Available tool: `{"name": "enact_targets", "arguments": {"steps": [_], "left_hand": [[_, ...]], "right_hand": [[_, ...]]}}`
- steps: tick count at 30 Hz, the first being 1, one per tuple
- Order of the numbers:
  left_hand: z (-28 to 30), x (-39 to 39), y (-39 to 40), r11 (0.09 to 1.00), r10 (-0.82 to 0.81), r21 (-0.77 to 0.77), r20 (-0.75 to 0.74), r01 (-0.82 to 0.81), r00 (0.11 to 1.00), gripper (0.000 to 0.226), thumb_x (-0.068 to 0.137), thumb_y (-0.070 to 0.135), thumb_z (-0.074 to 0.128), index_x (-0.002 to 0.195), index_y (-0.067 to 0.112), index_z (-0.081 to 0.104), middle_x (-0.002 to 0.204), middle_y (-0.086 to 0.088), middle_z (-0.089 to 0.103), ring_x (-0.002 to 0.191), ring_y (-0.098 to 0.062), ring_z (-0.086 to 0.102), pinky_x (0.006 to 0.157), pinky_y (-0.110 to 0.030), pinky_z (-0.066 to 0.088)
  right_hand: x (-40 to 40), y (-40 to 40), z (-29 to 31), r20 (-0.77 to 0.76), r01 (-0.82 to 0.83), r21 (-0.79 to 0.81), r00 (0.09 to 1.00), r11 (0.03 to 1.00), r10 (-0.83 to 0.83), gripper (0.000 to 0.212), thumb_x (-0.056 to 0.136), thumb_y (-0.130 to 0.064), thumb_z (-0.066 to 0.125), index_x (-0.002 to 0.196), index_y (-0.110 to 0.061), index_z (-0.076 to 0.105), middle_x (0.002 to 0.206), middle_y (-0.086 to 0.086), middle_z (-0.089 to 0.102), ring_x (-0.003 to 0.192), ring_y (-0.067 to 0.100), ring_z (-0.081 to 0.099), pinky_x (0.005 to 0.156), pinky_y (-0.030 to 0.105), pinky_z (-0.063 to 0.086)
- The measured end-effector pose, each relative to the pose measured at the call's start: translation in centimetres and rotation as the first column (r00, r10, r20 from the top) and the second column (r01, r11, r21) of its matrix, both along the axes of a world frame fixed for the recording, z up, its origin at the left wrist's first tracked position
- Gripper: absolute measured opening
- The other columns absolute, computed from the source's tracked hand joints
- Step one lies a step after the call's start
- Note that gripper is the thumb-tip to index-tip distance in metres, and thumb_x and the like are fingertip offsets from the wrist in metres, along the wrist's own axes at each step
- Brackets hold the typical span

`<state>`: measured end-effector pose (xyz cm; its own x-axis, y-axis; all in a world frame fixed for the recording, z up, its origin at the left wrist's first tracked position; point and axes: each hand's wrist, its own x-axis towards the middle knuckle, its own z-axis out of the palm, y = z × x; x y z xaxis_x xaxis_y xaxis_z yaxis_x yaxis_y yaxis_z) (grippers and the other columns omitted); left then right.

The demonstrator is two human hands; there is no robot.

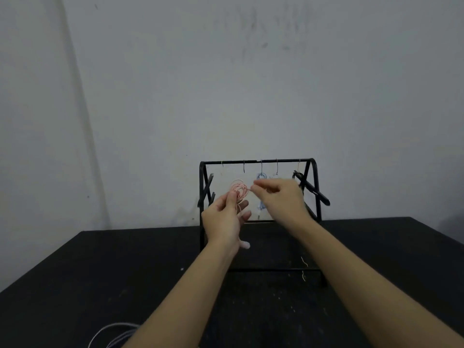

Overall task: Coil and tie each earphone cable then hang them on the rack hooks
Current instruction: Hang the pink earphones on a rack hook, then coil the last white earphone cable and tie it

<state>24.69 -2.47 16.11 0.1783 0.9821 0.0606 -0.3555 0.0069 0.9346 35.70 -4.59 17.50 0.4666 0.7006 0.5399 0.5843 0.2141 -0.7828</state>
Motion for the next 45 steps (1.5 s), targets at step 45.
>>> {"name": "enact_targets", "arguments": {"steps": [45], "left_hand": [[-3.7, 8.7, 13.3, 0.966, -0.007, 0.252, -0.219, 0.064, 0.976, 0.03, 0.095, 0.026, 0.051, 0.125, 0.023, 0.055, 0.1, 0.012, 0.061, 0.066, -0.032, 0.059, 0.064, -0.036, 0.053]], "right_hand": [[7.4, 12.8, 5.2, 0.466, 0.097, -0.272, 0.884, 0.958, 0.043, 0.023, 0.097, -0.032, 0.045, 0.097, -0.033, 0.068, 0.084, -0.017, 0.067, 0.086, 0.008, 0.052, 0.089, 0.036, 0.024]]}}
